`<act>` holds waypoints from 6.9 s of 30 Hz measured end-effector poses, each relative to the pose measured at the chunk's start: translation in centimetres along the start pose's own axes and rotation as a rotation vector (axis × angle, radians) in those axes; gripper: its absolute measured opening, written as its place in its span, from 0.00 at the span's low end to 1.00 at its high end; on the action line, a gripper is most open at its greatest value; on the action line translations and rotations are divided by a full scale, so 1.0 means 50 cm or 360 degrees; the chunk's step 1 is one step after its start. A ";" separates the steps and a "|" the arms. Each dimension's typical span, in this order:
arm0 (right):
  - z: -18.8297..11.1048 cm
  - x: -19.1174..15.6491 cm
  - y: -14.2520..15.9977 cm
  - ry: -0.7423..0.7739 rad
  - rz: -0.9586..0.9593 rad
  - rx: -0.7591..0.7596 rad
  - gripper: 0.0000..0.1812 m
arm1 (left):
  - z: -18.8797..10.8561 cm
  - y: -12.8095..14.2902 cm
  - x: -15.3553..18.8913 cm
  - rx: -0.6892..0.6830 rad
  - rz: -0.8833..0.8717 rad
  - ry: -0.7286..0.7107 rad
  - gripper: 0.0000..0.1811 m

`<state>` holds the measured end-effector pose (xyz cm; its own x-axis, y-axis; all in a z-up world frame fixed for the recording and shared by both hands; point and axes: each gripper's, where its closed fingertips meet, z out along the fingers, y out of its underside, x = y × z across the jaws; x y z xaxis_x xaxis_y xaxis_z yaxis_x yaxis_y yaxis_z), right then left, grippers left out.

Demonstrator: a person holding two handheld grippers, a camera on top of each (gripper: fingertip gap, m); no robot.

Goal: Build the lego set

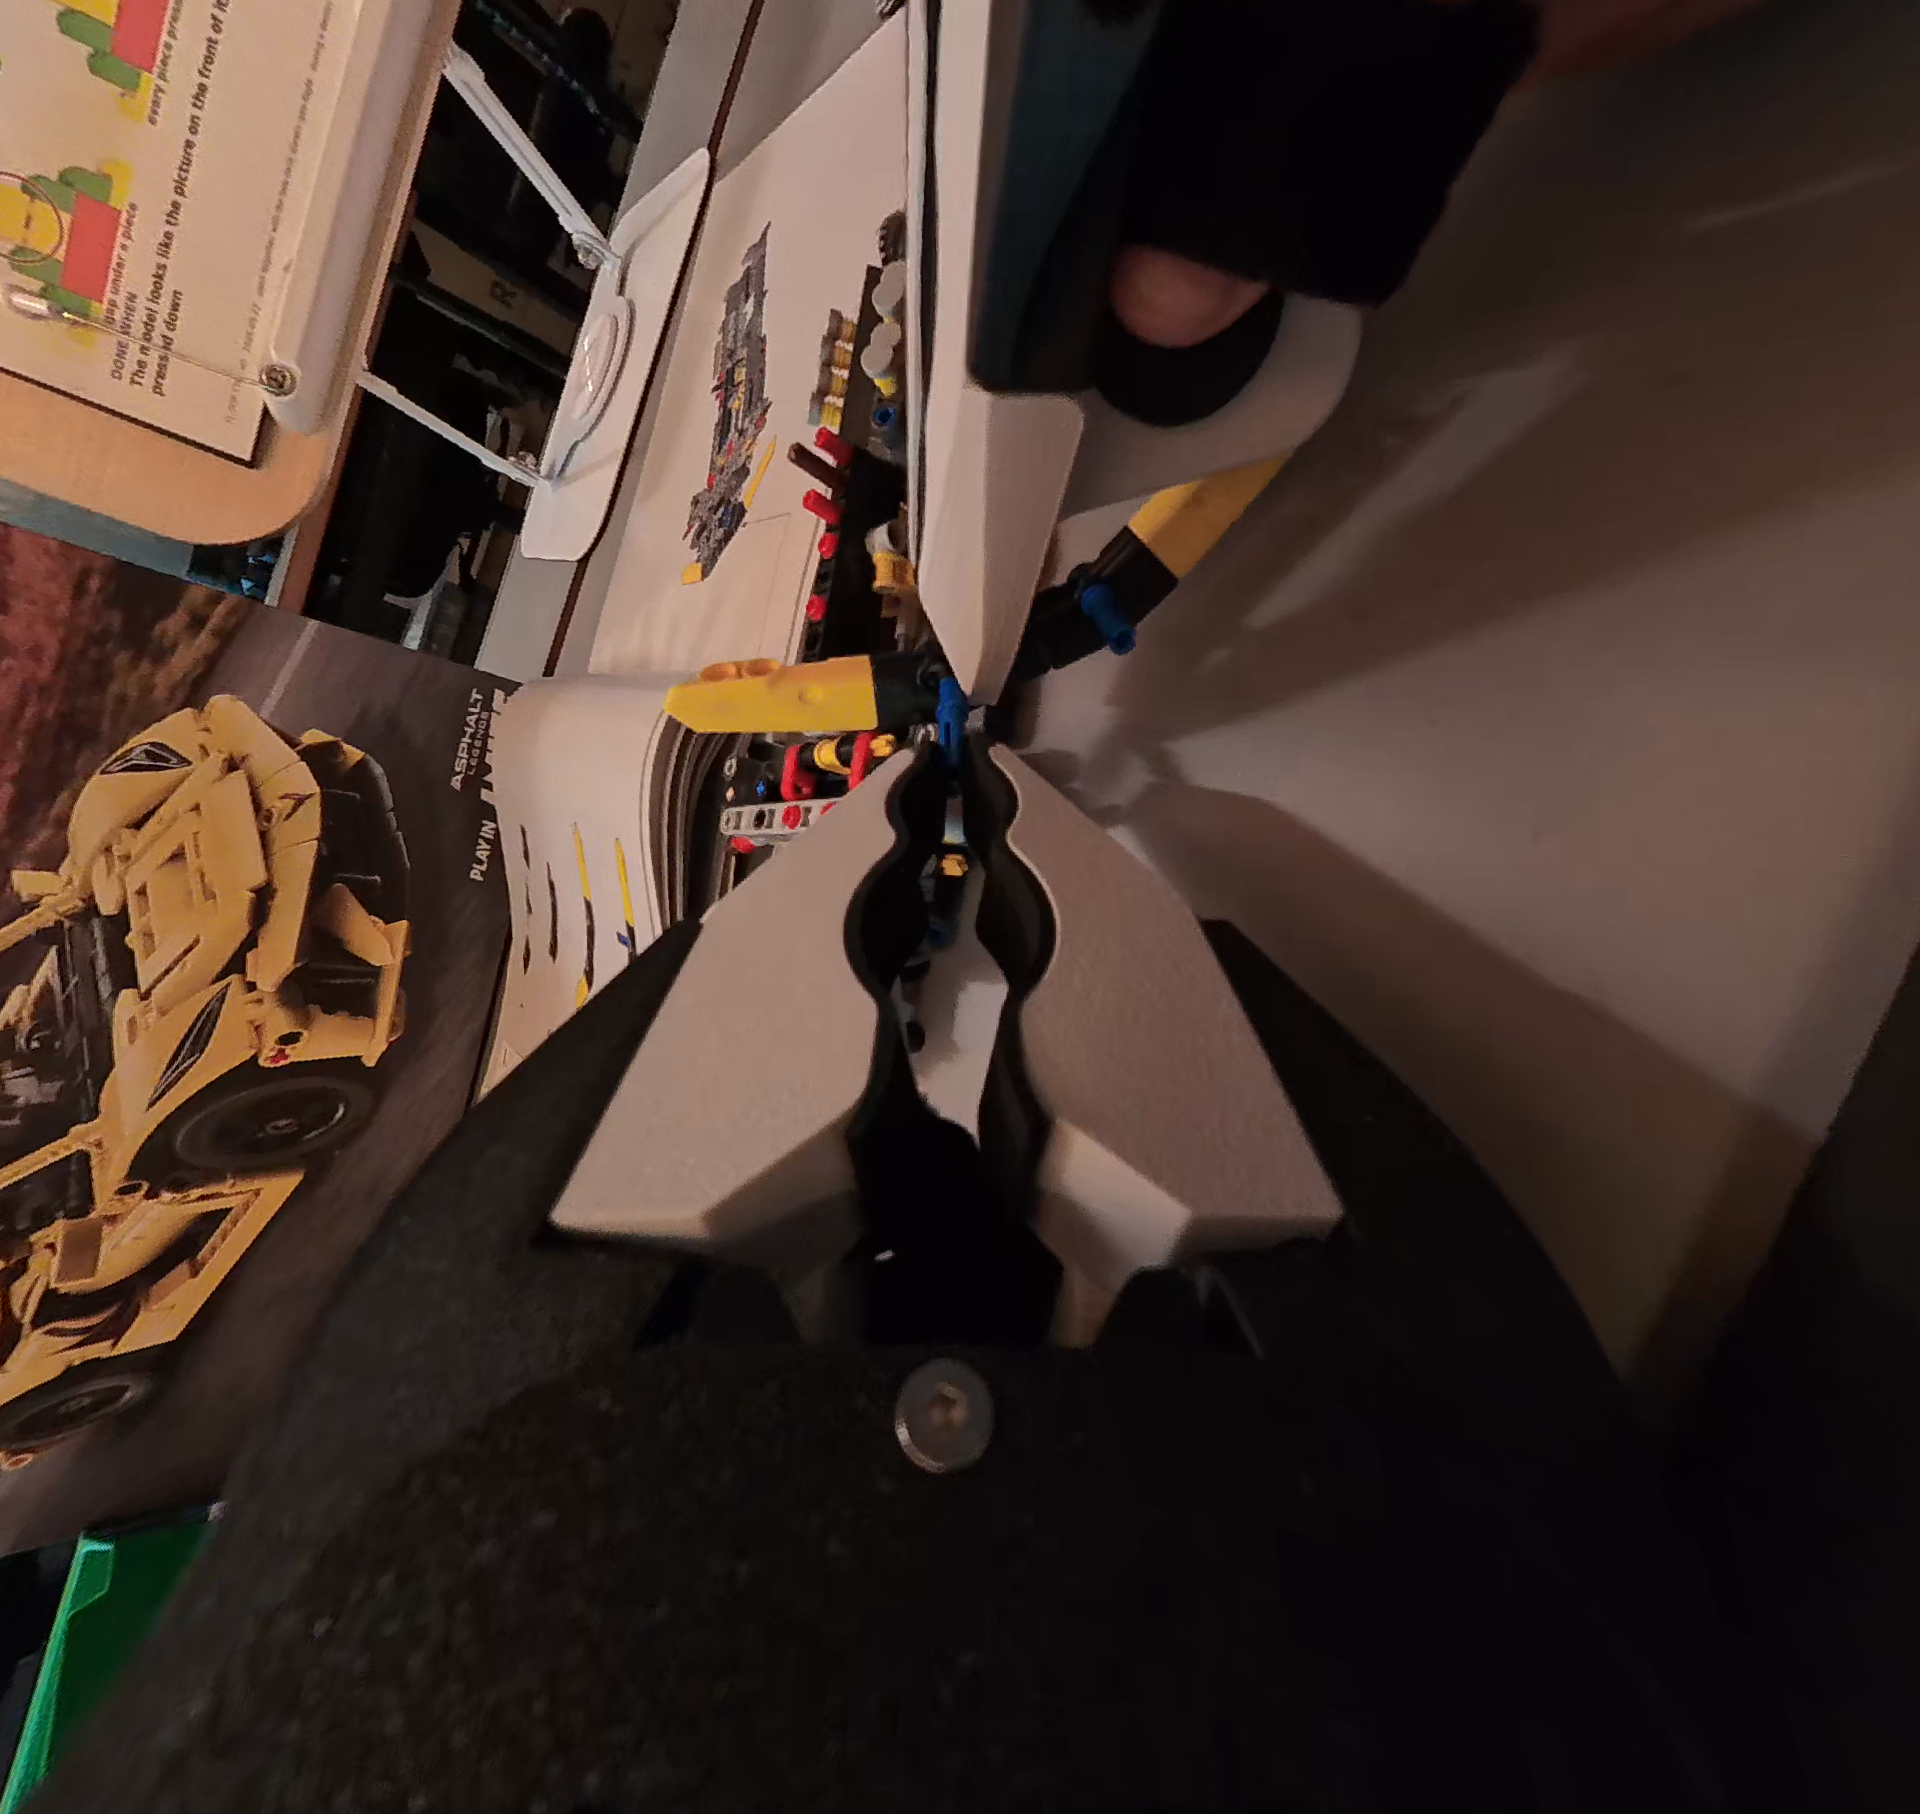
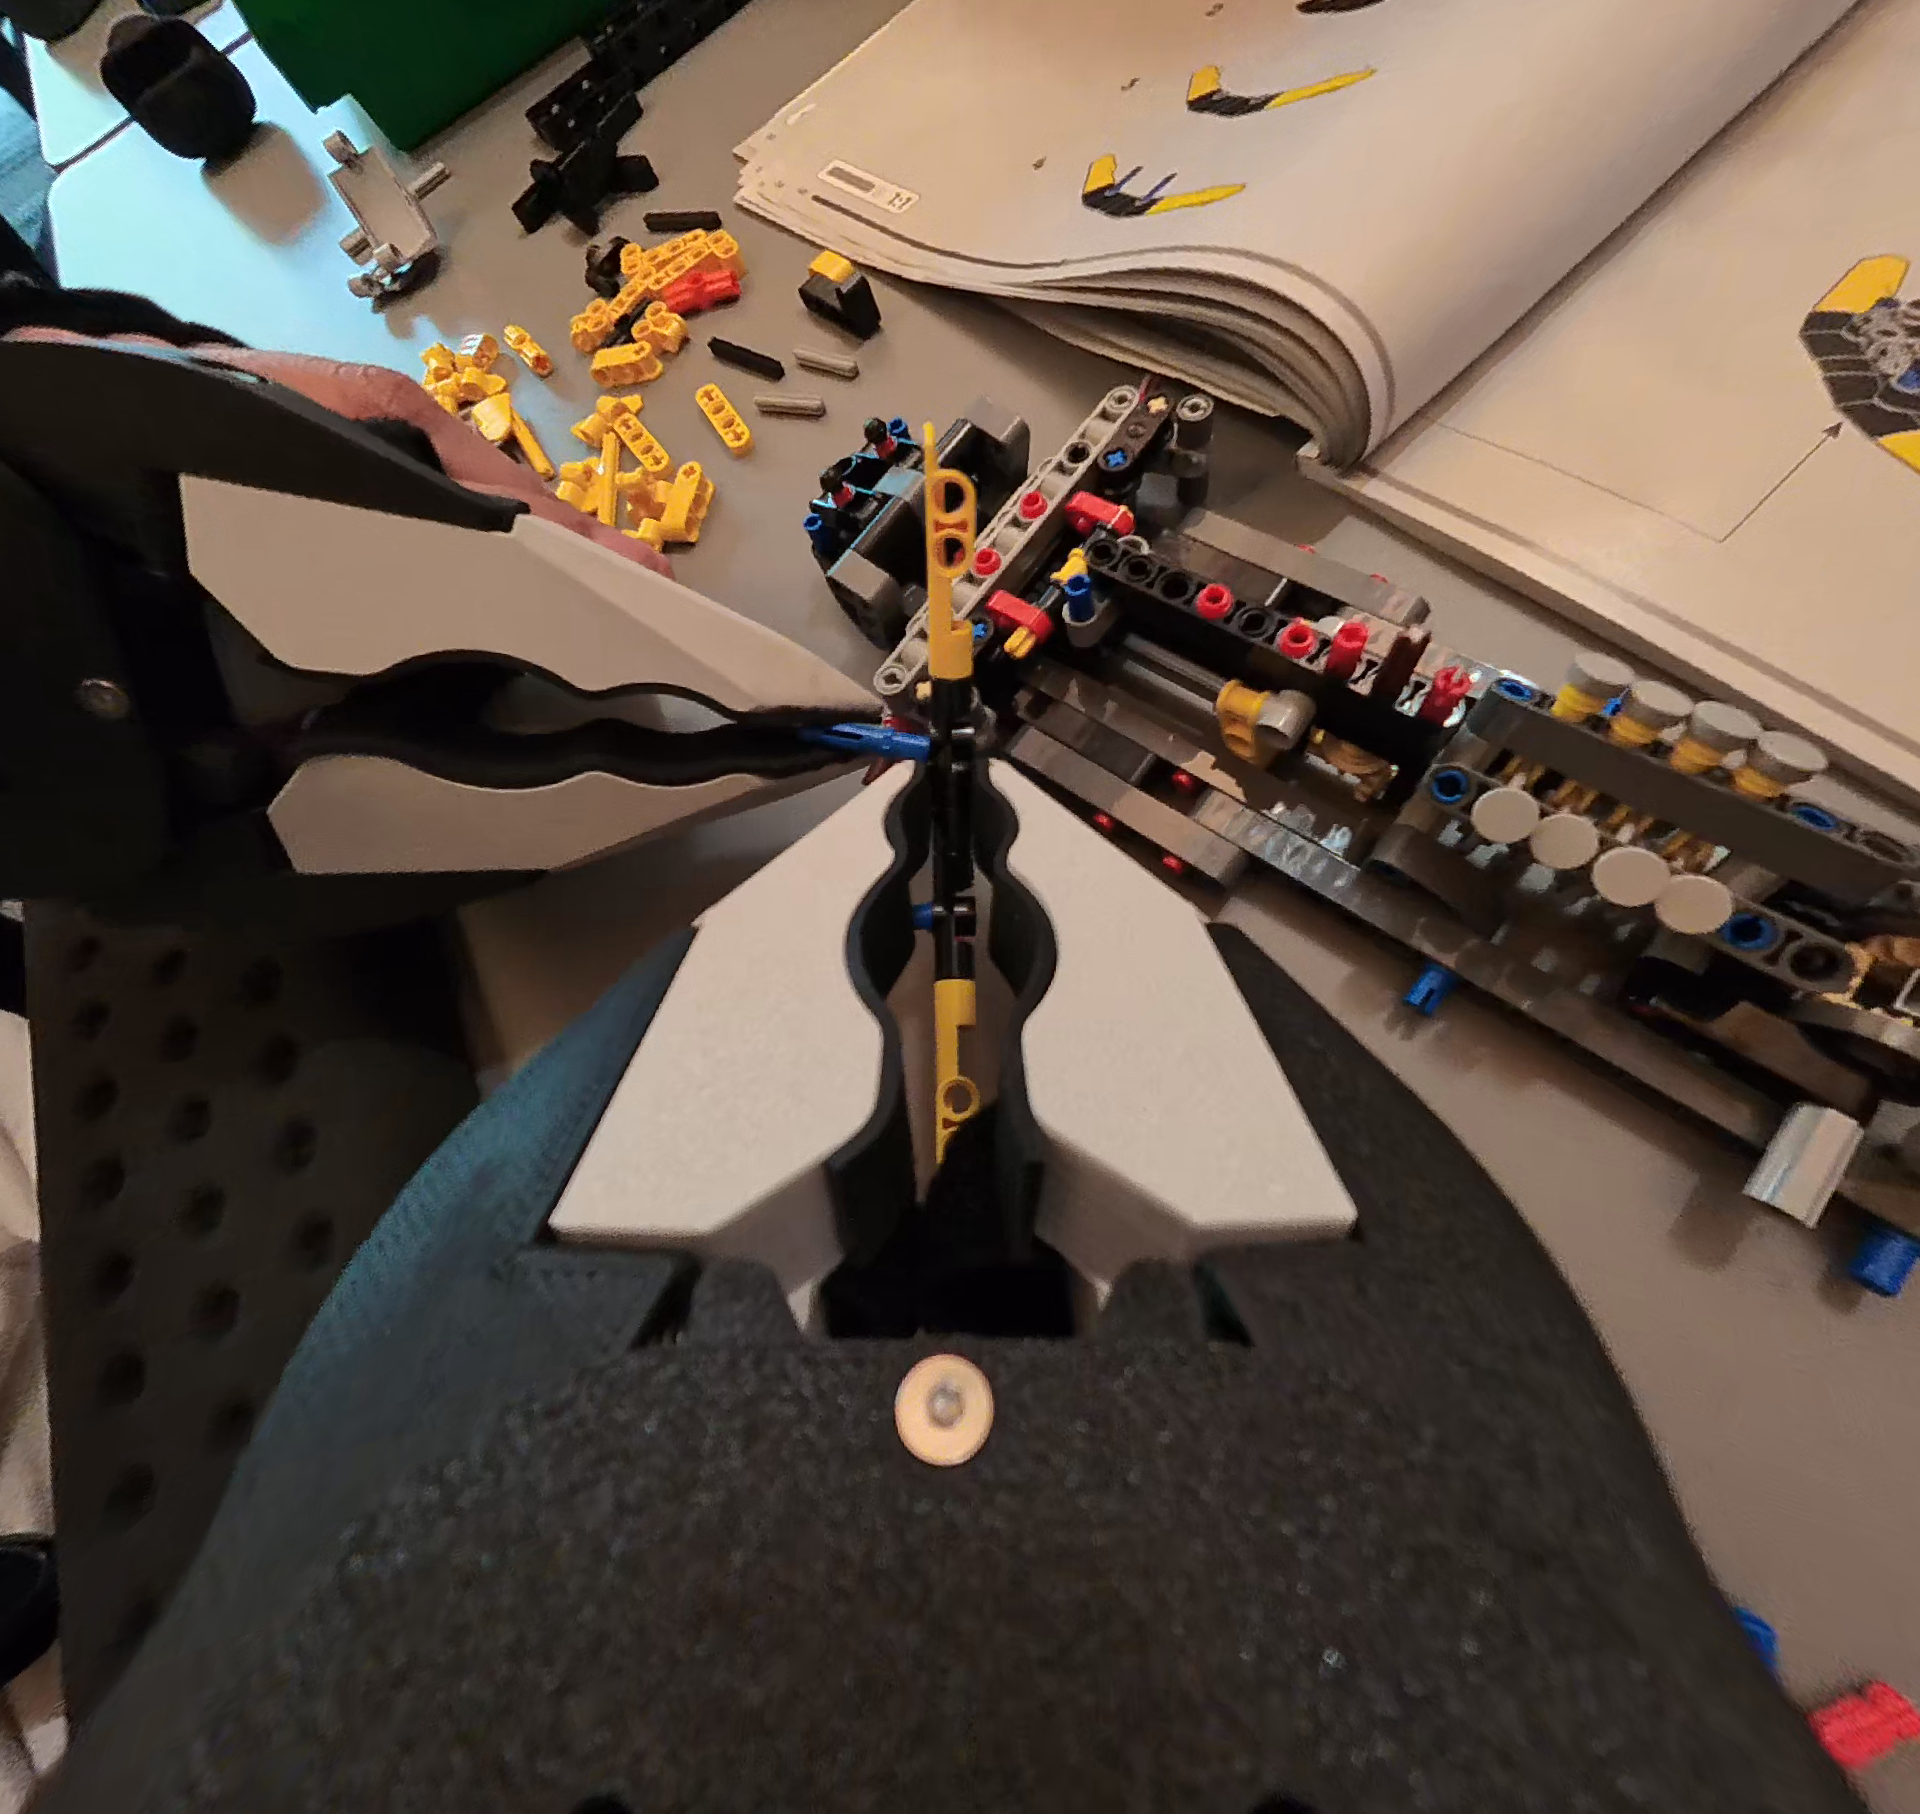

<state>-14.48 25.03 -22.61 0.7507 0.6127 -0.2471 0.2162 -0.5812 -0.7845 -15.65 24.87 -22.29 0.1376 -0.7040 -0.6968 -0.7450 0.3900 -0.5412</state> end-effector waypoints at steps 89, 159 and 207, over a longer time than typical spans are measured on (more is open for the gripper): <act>-0.030 0.016 -0.032 0.0563 -0.0812 0.0068 0.03 | -0.023 -0.059 0.027 0.0339 -0.1476 0.1146 0.01; -0.024 -0.008 -0.009 0.0318 -0.0735 0.0048 0.04 | -0.033 -0.036 0.019 0.0249 -0.1827 0.1222 0.02; -0.077 -0.087 -0.047 -0.0561 -0.0016 0.0313 0.03 | -0.099 -0.110 -0.016 0.0751 -0.1531 0.1165 0.20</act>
<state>-15.88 21.65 -17.52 0.4818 0.7838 -0.3918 0.0731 -0.4815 -0.8734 -14.88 20.34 -16.43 -0.0124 -0.9170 0.3986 -0.2258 -0.3858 -0.8945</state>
